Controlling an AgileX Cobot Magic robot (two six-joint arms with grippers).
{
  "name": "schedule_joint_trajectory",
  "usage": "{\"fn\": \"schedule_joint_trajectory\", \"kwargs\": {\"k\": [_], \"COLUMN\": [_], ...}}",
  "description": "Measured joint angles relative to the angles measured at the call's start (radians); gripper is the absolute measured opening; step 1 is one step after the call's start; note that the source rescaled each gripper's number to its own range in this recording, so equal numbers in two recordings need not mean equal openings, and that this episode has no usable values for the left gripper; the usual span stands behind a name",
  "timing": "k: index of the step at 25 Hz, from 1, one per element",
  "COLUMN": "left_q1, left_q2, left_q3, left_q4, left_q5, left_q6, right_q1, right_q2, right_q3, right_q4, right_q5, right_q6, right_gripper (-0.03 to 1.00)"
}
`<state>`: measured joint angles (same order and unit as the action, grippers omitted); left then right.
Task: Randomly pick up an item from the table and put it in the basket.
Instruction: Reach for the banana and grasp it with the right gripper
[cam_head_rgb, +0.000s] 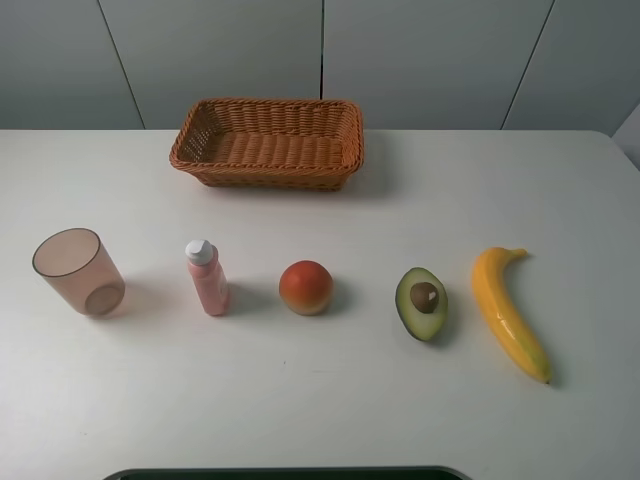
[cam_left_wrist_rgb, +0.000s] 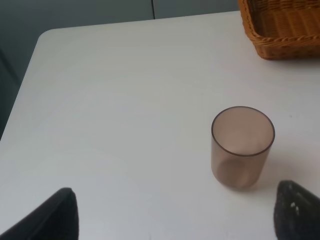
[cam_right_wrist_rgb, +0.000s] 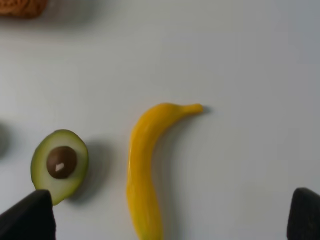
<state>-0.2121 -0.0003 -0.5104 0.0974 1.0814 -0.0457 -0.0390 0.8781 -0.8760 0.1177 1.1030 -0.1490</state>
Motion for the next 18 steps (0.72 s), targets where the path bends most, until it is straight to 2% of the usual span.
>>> {"fn": "schedule_joint_trajectory", "kwargs": {"k": [4, 9, 18], "left_q1": [0.000, 0.000, 0.000], "left_q2": [0.000, 0.000, 0.000], "left_q3": [0.000, 0.000, 0.000], "left_q4": [0.000, 0.000, 0.000], "left_q5": [0.000, 0.000, 0.000], "left_q6": [0.000, 0.000, 0.000], "right_q1": [0.084, 0.201, 0.260], "right_q2": [0.200, 0.401, 0.650], "right_q3": [-0.005, -0.005, 0.064], "right_q4": [0.000, -0.002, 0.003], "right_q5": [-0.010, -0.082, -0.229], "right_q6": [0.005, 0.073, 0.111], "right_gripper": [1.00, 1.00, 0.96]}}
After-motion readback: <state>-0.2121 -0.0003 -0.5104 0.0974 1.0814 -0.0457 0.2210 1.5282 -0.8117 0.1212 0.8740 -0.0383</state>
